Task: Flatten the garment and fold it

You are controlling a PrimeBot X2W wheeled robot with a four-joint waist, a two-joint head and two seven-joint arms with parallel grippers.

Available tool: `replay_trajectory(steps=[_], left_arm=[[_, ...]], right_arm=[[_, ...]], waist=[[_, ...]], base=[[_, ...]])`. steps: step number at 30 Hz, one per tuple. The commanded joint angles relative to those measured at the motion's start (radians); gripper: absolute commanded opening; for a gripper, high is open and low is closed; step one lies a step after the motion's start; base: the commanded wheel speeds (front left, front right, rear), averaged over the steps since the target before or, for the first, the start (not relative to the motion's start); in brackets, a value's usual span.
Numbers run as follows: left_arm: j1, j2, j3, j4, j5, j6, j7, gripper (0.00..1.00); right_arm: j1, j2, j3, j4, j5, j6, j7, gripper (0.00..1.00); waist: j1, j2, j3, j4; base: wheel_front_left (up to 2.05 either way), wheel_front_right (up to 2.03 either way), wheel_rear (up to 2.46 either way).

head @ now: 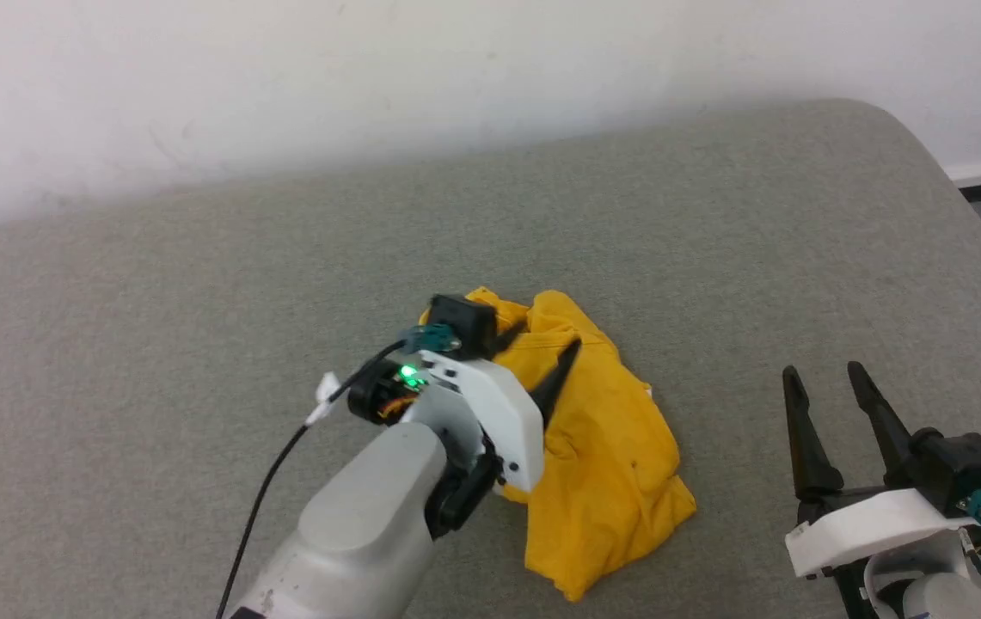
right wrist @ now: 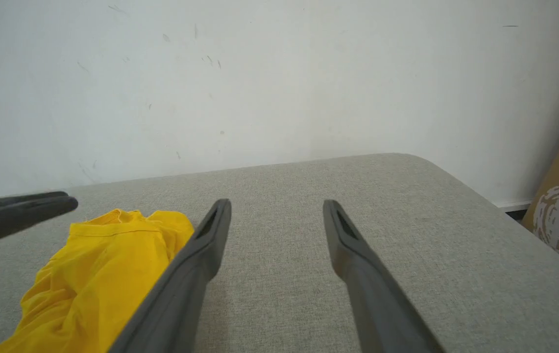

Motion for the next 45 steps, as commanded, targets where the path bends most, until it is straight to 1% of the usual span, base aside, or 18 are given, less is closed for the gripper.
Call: replay_trajectory(steps=[1,4,6,8,10,12,14,17,20,25,31,32,33,34,36,39,42,45], left_arm=[[0.023,0.010,0.013,-0.013,0.010,0.014,-0.045,1.00],[0.055,0.045,0.068,-0.065,0.036,0.080,-0.218,1.00],[0.090,0.074,0.110,-0.108,0.051,0.127,-0.267,1.00],[0.140,0.104,0.164,-0.172,0.072,0.175,-0.283,1.00],[0.199,0.130,0.244,-0.291,0.120,0.219,-0.285,1.00],[0.286,0.145,0.328,-0.408,0.173,0.248,-0.285,1.00],[0.375,0.144,0.406,-0.507,0.221,0.264,-0.285,1.00],[0.482,0.121,0.503,-0.614,0.286,0.261,-0.286,1.00],[0.542,0.086,0.565,-0.667,0.333,0.234,-0.286,1.00],[0.544,0.041,0.623,-0.678,0.384,0.179,-0.286,1.00],[0.527,0.008,0.648,-0.666,0.412,0.143,-0.286,1.00],[0.525,0.005,0.651,-0.662,0.414,0.139,-0.286,1.00],[0.524,0.003,0.653,-0.659,0.416,0.136,-0.286,1.00],[0.525,0.002,0.655,-0.656,0.417,0.134,-0.286,1.00],[0.525,0.000,0.658,-0.653,0.418,0.131,-0.286,1.00],[0.528,-0.002,0.661,-0.647,0.417,0.127,-0.286,1.00],[0.529,-0.002,0.655,-0.643,0.408,0.128,-0.286,1.00],[0.524,-0.002,0.645,-0.635,0.403,0.126,-0.286,1.00]], right_arm=[[0.014,0.002,0.000,-0.004,0.003,-0.002,0.002,1.00],[0.018,0.002,0.001,-0.011,-0.002,-0.002,0.008,1.00],[0.022,0.002,0.002,-0.017,-0.005,-0.002,0.013,1.00],[0.028,0.002,0.001,-0.024,-0.007,-0.002,0.019,1.00],[0.035,0.002,0.001,-0.031,-0.011,-0.002,0.029,1.00],[0.041,0.002,0.007,-0.036,-0.014,-0.002,0.042,1.00],[0.049,0.002,0.018,-0.033,-0.011,-0.002,0.074,1.00],[0.071,0.002,0.044,-0.004,0.001,-0.002,0.187,1.00],[0.088,0.002,0.068,0.013,0.011,-0.002,0.318,1.00],[0.088,0.002,0.063,0.025,0.003,-0.002,0.491,1.00],[0.078,0.002,0.039,0.060,-0.037,-0.002,0.730,1.00],[0.079,0.002,0.040,0.062,-0.037,-0.002,0.770,0.85],[0.079,0.002,0.036,0.058,-0.037,-0.002,0.798,0.60],[0.076,0.002,0.029,0.045,-0.034,-0.002,0.806,0.00],[0.072,0.002,-0.001,0.017,-0.031,-0.002,0.801,0.00],[0.055,0.002,-0.108,-0.036,-0.010,-0.002,0.725,0.00],[0.039,0.002,-0.263,-0.059,-0.005,-0.002,0.657,0.00],[0.019,0.002,-0.431,-0.051,-0.022,-0.002,0.624,0.00]], waist=[[0.0000,-0.0001,-0.006,0.025],[0.0000,-0.0001,-0.010,0.050],[0.0000,-0.0001,-0.013,0.064],[0.0000,-0.0001,-0.013,0.079],[0.0000,-0.0001,-0.013,0.095],[0.0000,-0.0001,-0.011,0.106],[0.0000,-0.0001,-0.009,0.117],[0.0000,-0.0001,-0.001,0.138],[0.0000,-0.0001,0.017,0.165],[0.0000,-0.0001,0.058,0.216],[0.0000,-0.0001,0.092,0.260],[0.0000,-0.0001,0.094,0.264],[0.0000,-0.0001,0.095,0.267],[0.0000,-0.0001,0.096,0.269],[0.0000,-0.0001,0.097,0.269],[0.0000,-0.0001,0.093,0.264],[0.0000,-0.0001,0.088,0.253],[0.0000,-0.0001,0.083,0.240]], base=[[0.00,0.00,0.00],[0.00,0.00,0.00],[0.00,0.00,0.00],[0.00,0.00,0.00],[0.00,0.00,0.00],[0.00,0.00,0.00],[0.00,0.00,0.00],[0.00,0.00,0.00],[0.00,0.00,0.00],[0.00,0.00,0.00],[0.00,0.00,0.00],[0.00,0.00,0.00],[0.00,0.00,0.00],[0.00,0.00,0.00],[0.00,0.00,0.00],[0.00,0.00,0.00],[0.00,0.00,0.00],[0.00,0.00,0.00]])
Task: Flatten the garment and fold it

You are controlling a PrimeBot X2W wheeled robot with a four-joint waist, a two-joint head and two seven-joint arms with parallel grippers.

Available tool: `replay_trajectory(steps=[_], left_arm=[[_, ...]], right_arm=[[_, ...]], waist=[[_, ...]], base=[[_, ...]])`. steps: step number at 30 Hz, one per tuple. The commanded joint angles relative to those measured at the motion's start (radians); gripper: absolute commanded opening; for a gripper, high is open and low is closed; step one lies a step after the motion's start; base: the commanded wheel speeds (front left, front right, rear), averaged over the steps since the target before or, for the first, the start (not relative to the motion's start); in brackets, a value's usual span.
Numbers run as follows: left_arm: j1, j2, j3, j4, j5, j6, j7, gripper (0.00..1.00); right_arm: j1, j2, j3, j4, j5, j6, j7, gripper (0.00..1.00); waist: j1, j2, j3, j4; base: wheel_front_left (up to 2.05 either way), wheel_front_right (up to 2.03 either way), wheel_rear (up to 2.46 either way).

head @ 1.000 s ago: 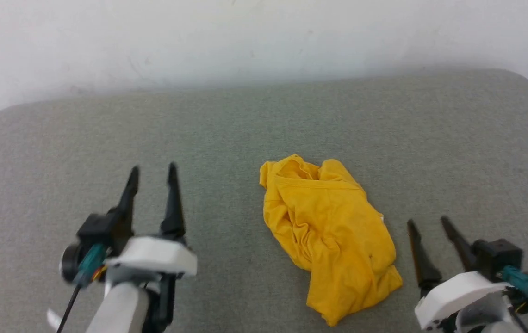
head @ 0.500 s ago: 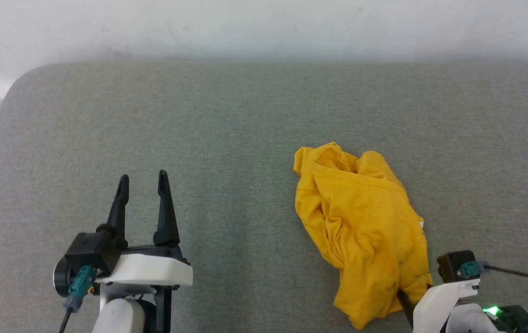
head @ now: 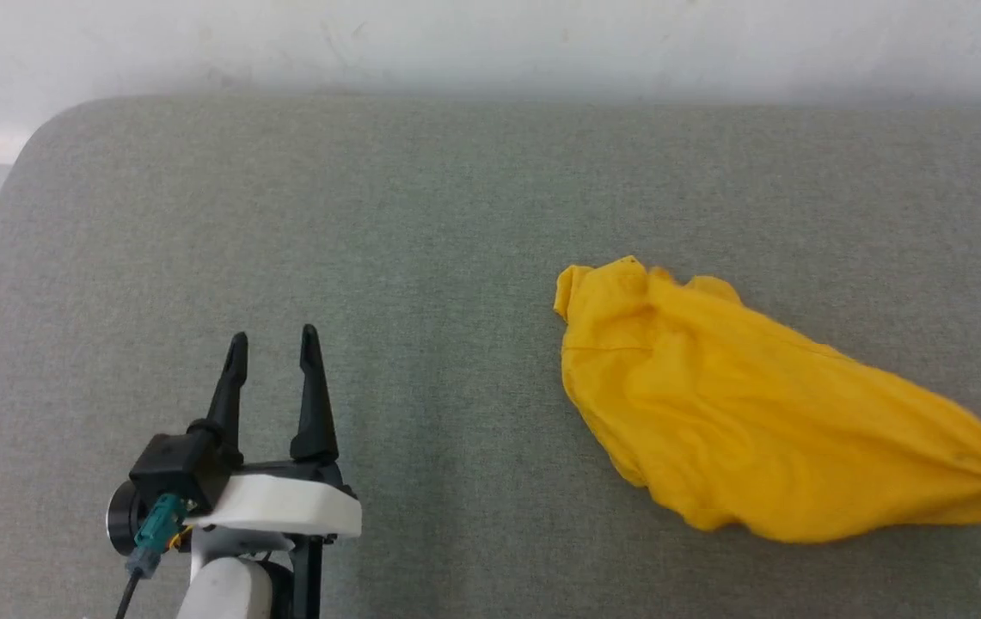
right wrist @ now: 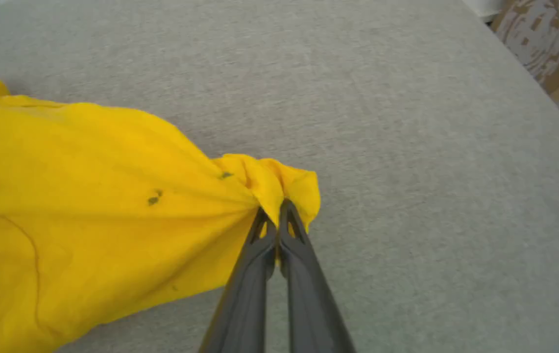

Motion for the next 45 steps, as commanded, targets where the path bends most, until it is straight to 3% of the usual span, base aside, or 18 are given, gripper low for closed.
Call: replay_trajectory(steps=[1,6,7,8,9,14,19,25,34,41,45], left_arm=[[-0.017,-0.005,-0.005,0.006,-0.003,-0.004,-0.005,1.00],[-0.023,-0.005,-0.022,0.027,-0.004,-0.008,-0.005,1.00],[-0.025,-0.005,-0.027,0.031,-0.004,-0.008,-0.005,1.00],[-0.026,-0.005,-0.033,0.035,-0.005,-0.009,-0.005,1.00],[-0.029,-0.005,-0.039,0.040,-0.006,-0.010,-0.005,1.00],[-0.061,-0.005,-0.092,0.092,-0.013,-0.019,-0.005,1.00],[-0.165,-0.005,-0.181,0.219,-0.033,-0.012,0.006,1.00],[-0.363,-0.005,-0.271,0.426,-0.052,0.017,0.142,1.00],[-0.573,-0.003,-0.309,0.707,-0.043,0.061,0.337,1.00],[-0.682,0.031,-0.340,0.879,-0.011,0.075,0.482,1.00],[-0.696,0.034,-0.354,0.950,-0.020,0.045,0.574,1.00]], right_arm=[[-0.021,-0.002,-0.058,0.012,-0.013,-0.002,-0.010,0.00],[-0.059,-0.002,-0.235,0.091,-0.050,-0.002,-0.007,0.00],[-0.065,-0.002,-0.253,0.108,-0.054,-0.002,-0.010,0.06],[-0.069,-0.002,-0.264,0.123,-0.056,-0.002,-0.016,0.82],[-0.074,-0.002,-0.270,0.138,-0.056,-0.002,-0.026,1.00],[-0.079,-0.002,-0.212,0.185,-0.037,-0.002,-0.118,1.00],[-0.053,-0.002,-0.057,0.165,-0.023,-0.002,-0.303,1.00],[-0.017,-0.002,0.131,0.127,0.007,-0.002,-0.474,1.00],[-0.020,-0.002,0.268,0.094,0.042,-0.002,-0.524,1.00],[-0.034,-0.002,0.324,0.085,0.069,-0.002,-0.525,1.00],[-0.033,-0.002,0.331,0.086,0.076,-0.002,-0.521,1.00]], waist=[[-0.0001,0.0000,-0.005,-0.012],[-0.0001,0.0000,-0.010,-0.040],[-0.0001,0.0000,-0.011,-0.047],[-0.0001,0.0000,-0.012,-0.053],[-0.0001,0.0000,-0.013,-0.060],[-0.0001,0.0000,-0.014,-0.105],[-0.0001,0.0000,-0.003,-0.158],[-0.0001,0.0000,0.021,-0.232],[-0.0001,0.0000,0.067,-0.317],[-0.0001,0.0000,0.098,-0.360],[-0.0001,0.0000,0.102,-0.364]], base=[[0.00,0.00,0.00],[0.00,0.00,0.00],[0.00,0.00,0.00],[0.00,0.00,0.00],[0.00,0.00,0.00],[0.00,0.00,0.00],[0.00,0.00,0.00],[0.00,0.00,0.00],[0.00,0.00,0.00],[0.00,0.00,0.00],[0.00,0.00,0.00]])
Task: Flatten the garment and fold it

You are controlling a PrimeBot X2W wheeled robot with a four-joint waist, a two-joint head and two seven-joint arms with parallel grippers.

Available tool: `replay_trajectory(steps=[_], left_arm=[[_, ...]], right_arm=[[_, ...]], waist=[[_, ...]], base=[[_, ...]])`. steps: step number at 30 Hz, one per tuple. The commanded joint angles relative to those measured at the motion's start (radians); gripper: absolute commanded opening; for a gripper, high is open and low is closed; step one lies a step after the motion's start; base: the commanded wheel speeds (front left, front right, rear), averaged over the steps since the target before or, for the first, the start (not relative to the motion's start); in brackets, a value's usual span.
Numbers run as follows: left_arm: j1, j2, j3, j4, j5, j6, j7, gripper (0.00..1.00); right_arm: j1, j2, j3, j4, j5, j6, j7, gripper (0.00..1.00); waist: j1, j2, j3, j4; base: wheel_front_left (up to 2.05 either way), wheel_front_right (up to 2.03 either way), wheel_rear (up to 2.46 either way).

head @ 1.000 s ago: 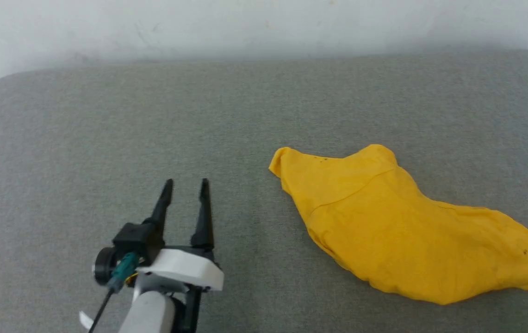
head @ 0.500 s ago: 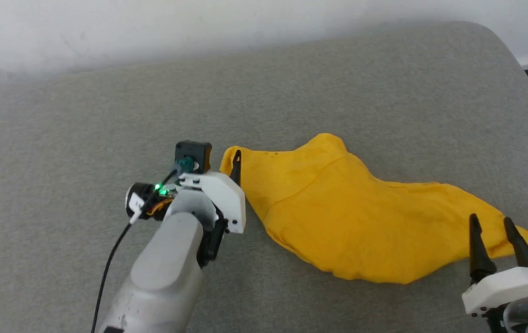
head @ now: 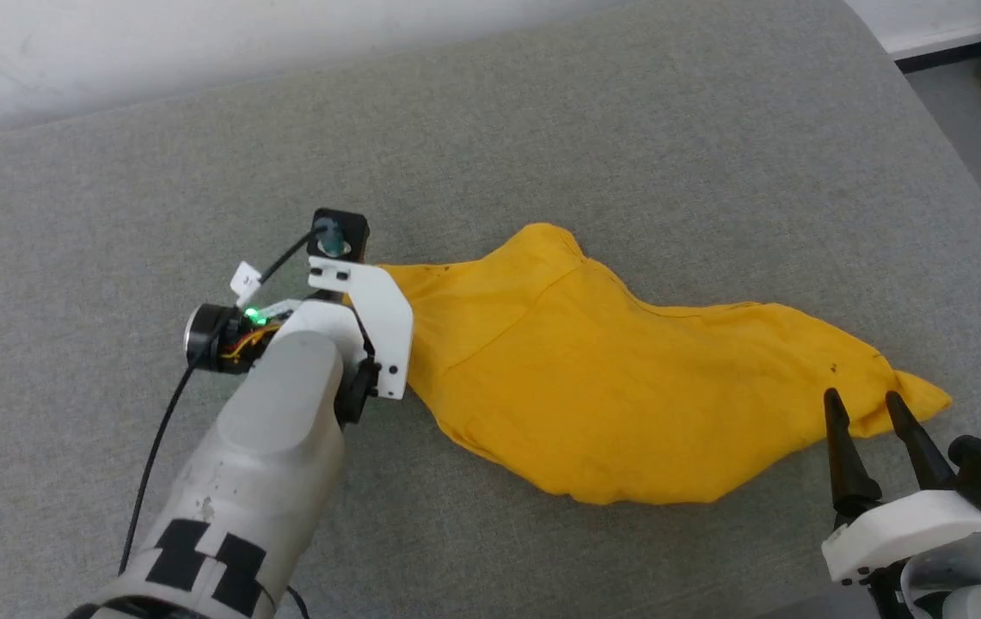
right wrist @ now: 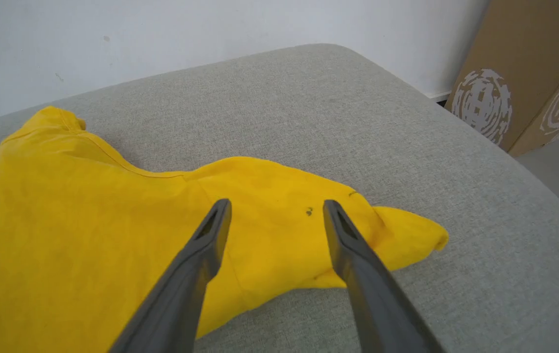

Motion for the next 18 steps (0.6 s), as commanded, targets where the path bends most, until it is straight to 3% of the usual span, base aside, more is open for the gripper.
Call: replay_trajectory(steps=[1,2,5,13,18], left_arm=[[0.025,0.005,-0.010,0.034,-0.003,-0.016,0.035,0.42],[0.028,0.004,-0.012,0.043,-0.010,-0.028,0.058,0.00],[0.036,0.002,-0.010,0.045,-0.029,-0.053,0.071,0.00],[0.130,0.041,0.106,-0.057,-0.120,-0.004,-0.170,0.00],[0.268,0.065,0.161,-0.151,-0.173,0.009,-0.252,0.00]], right_arm=[[-0.011,-0.001,-0.001,-0.002,0.008,-0.002,-0.002,1.00],[-0.010,-0.001,-0.004,-0.003,0.008,-0.002,-0.001,1.00],[-0.012,-0.001,-0.013,-0.005,0.006,-0.002,0.005,1.00],[-0.018,-0.001,-0.025,-0.026,-0.006,-0.002,-0.001,1.00],[-0.006,-0.001,-0.071,-0.033,-0.026,-0.002,0.008,1.00]], waist=[[0.0000,0.0000,0.005,-0.003],[0.0000,0.0000,0.004,0.000],[0.0000,0.0000,0.003,0.016],[0.0000,0.0000,-0.036,0.075],[0.0000,0.0000,-0.068,0.122]], base=[[0.00,0.00,0.00],[0.00,0.00,0.00],[0.00,0.00,0.00],[0.00,0.00,0.00],[0.00,0.00,0.00]])
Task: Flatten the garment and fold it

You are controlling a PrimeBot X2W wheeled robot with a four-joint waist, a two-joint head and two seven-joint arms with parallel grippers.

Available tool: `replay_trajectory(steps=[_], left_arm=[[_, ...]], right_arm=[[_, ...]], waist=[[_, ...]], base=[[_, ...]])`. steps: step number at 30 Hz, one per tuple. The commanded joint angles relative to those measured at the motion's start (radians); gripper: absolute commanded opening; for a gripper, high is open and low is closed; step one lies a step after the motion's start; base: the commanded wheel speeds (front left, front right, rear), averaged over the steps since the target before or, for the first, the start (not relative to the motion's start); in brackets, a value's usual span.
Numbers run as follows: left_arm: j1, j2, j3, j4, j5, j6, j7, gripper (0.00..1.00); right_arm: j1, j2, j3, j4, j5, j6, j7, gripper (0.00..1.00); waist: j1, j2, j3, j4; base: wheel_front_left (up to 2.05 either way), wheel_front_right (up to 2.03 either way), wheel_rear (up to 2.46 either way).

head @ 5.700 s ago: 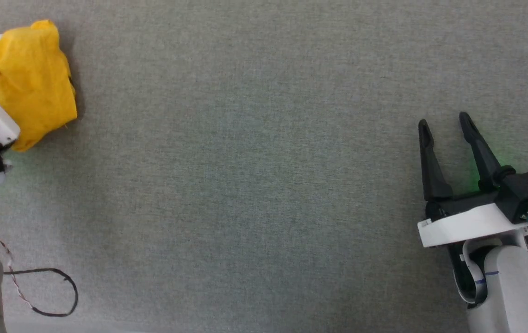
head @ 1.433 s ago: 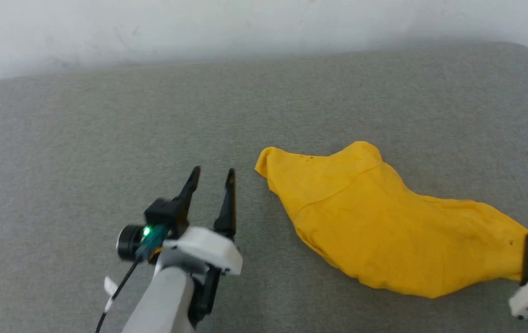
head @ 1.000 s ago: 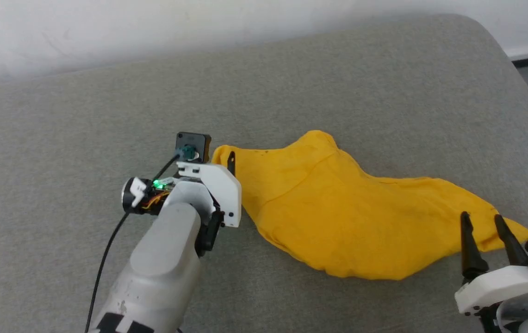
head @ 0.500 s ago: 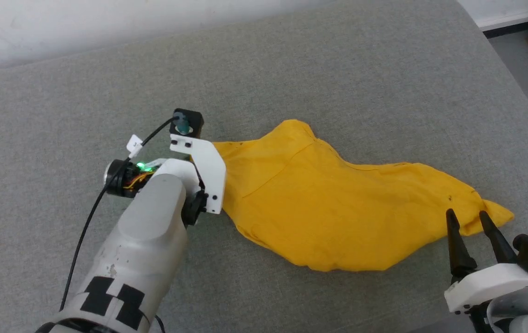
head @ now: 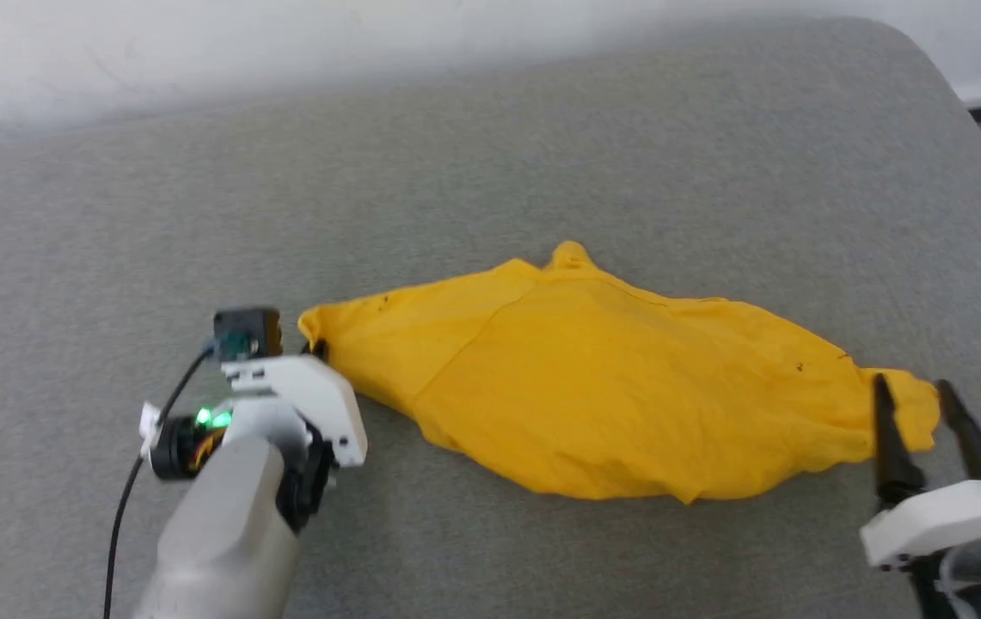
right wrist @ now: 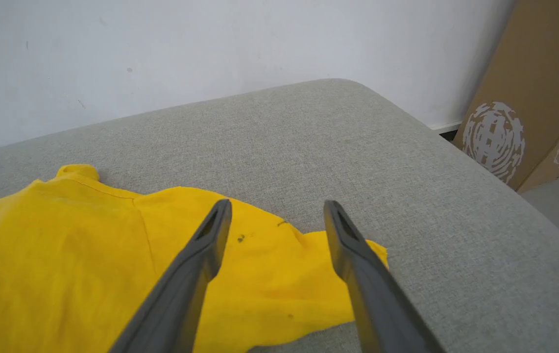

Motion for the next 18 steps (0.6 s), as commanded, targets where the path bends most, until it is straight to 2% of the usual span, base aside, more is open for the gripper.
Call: replay_trajectory(steps=[1,7,18], left_arm=[[0.055,0.013,0.008,-0.008,-0.007,0.015,-0.002,0.00],[0.182,0.016,0.007,-0.166,-0.023,0.036,0.009,0.00],[0.295,0.038,-0.011,-0.404,-0.021,0.087,0.080,0.00]], right_arm=[[0.002,-0.001,-0.021,-0.001,-0.015,-0.002,0.005,1.00],[-0.077,-0.001,-0.162,0.070,-0.048,-0.002,0.100,1.00],[-0.277,-0.001,-0.359,0.349,-0.088,-0.002,0.475,1.00]], waist=[[0.0000,0.0000,-0.026,0.035],[0.0000,0.0000,-0.019,0.072],[0.0000,0.0000,0.013,0.109]], base=[[0.00,0.00,0.00],[0.00,0.00,0.00],[0.00,0.00,0.00]])
